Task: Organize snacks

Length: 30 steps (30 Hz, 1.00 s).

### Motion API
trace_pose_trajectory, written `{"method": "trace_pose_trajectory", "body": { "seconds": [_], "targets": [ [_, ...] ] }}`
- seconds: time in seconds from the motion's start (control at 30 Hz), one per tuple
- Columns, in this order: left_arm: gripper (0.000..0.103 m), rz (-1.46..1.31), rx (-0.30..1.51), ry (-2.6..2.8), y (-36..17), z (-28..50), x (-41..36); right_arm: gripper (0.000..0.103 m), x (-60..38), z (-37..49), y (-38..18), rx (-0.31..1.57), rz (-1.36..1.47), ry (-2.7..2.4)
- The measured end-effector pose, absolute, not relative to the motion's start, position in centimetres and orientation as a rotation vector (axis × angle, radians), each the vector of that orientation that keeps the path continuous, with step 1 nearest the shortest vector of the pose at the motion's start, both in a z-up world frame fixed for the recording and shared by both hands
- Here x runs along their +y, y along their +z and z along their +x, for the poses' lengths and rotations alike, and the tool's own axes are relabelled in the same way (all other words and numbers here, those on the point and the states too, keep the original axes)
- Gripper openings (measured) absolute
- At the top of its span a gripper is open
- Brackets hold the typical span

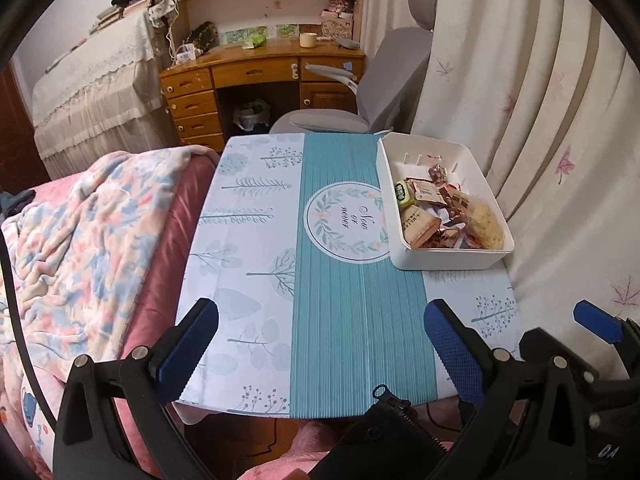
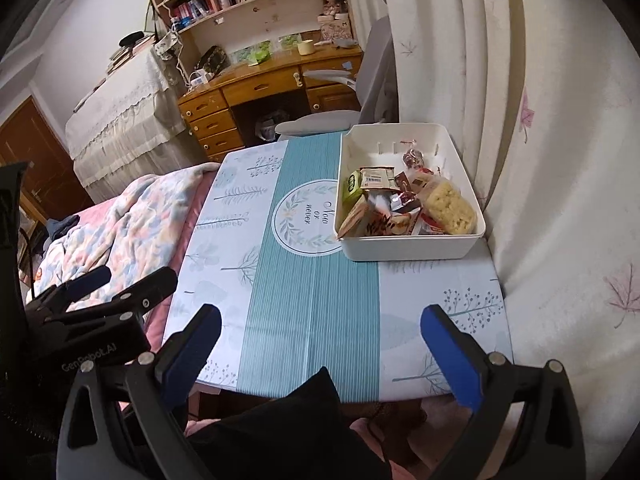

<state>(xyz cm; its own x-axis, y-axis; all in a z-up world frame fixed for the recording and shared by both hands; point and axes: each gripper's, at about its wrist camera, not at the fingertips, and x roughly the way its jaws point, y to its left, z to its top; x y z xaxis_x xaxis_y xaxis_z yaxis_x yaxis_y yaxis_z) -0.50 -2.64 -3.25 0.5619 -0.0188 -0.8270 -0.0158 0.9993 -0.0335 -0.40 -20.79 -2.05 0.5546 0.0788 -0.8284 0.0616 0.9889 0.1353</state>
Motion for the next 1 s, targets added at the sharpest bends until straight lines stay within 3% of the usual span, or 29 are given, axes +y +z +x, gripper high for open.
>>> {"method": "trace_pose_trajectory", "body": {
  "seconds": [1.0],
  "targets": [
    [0.102,0.008,0.923,0.027,-2.0,-0.2,-4.5,0.103,-22.1,-0.5,-2.2,0.965,0.179,0.024]
  ]
}}
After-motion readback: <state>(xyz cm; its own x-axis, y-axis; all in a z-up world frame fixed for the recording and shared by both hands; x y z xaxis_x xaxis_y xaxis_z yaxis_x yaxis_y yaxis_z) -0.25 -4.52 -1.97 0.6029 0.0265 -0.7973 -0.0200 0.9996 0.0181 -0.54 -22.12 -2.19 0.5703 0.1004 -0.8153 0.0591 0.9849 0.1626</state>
